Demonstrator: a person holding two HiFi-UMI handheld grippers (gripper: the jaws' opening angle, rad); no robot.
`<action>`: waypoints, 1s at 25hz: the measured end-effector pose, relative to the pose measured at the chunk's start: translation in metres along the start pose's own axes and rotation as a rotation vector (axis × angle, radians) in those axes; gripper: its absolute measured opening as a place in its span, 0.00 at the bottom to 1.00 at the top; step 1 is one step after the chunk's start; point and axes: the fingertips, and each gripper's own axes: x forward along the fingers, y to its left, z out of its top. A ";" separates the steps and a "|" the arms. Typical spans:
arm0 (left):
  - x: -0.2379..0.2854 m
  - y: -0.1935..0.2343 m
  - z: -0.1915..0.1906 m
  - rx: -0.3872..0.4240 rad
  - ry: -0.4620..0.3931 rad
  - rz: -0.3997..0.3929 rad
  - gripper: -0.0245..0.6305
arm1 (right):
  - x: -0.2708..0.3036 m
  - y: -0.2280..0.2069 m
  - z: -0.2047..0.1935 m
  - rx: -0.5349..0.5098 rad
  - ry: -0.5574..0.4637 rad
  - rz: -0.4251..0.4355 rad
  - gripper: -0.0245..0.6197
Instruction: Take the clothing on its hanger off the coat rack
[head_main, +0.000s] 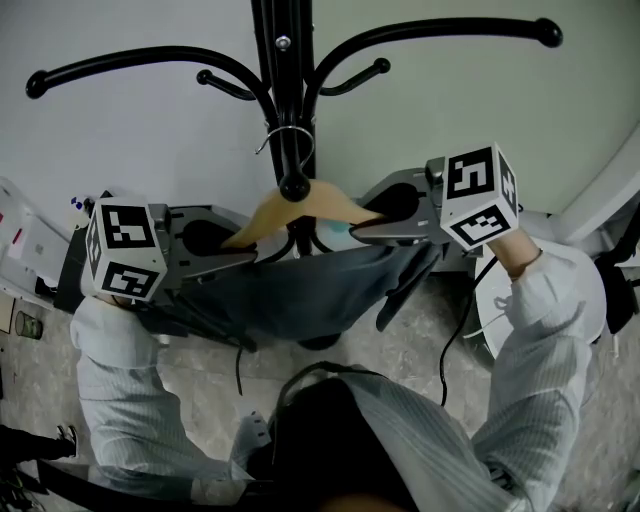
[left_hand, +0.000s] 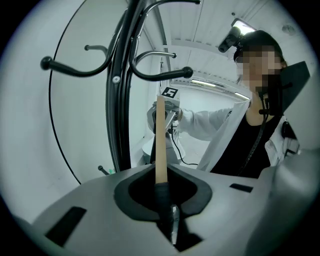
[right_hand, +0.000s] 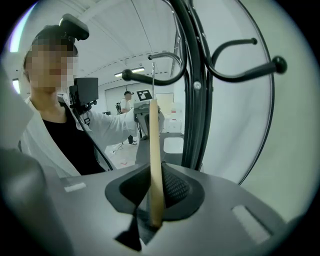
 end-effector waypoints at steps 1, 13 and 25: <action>-0.002 -0.004 0.007 0.014 -0.001 0.006 0.11 | -0.006 0.004 0.004 -0.017 0.000 -0.014 0.13; 0.049 -0.058 0.068 0.131 -0.020 -0.117 0.11 | -0.090 0.064 -0.012 -0.020 0.022 -0.236 0.13; 0.159 -0.102 0.032 0.193 0.040 -0.352 0.11 | -0.110 0.121 -0.123 0.117 0.033 -0.375 0.12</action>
